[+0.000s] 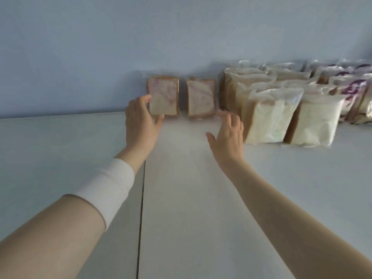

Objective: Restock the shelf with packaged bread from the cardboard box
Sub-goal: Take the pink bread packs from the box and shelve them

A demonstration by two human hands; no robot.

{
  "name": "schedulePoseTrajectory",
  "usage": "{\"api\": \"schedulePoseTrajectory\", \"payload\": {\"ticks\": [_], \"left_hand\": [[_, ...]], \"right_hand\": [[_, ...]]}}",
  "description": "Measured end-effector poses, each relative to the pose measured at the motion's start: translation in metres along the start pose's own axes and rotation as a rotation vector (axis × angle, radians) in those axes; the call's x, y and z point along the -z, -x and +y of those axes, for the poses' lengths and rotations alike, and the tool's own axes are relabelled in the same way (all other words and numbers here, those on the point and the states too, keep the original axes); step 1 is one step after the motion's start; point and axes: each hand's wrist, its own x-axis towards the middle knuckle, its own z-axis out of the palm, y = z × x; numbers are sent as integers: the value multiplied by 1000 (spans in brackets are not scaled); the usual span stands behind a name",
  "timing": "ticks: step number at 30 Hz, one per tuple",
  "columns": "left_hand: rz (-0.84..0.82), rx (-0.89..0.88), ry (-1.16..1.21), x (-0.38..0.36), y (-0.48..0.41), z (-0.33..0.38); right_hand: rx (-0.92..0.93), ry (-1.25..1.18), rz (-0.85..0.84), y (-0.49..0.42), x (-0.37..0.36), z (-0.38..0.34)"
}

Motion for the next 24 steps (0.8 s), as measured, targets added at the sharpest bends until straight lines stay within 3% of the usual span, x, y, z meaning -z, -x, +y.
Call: {"api": "schedulePoseTrajectory", "payload": {"ticks": [4,10,16,21,24], "left_hand": [[-300,-349,-328,23,67,45],[-544,-566,-351,27,175,161],[-660,-884,-277,-19,333,328],[-871,-1110,-236,-82,536,451],[-1016,-1213,-238,-109,639,483]], "right_hand": [[38,213,-40,72,49,17],[-176,352,30,184,161,83],[-480,497,128,317,301,201],[-840,577,61,495,392,330],[-1053,611,-18,597,413,379]]}}
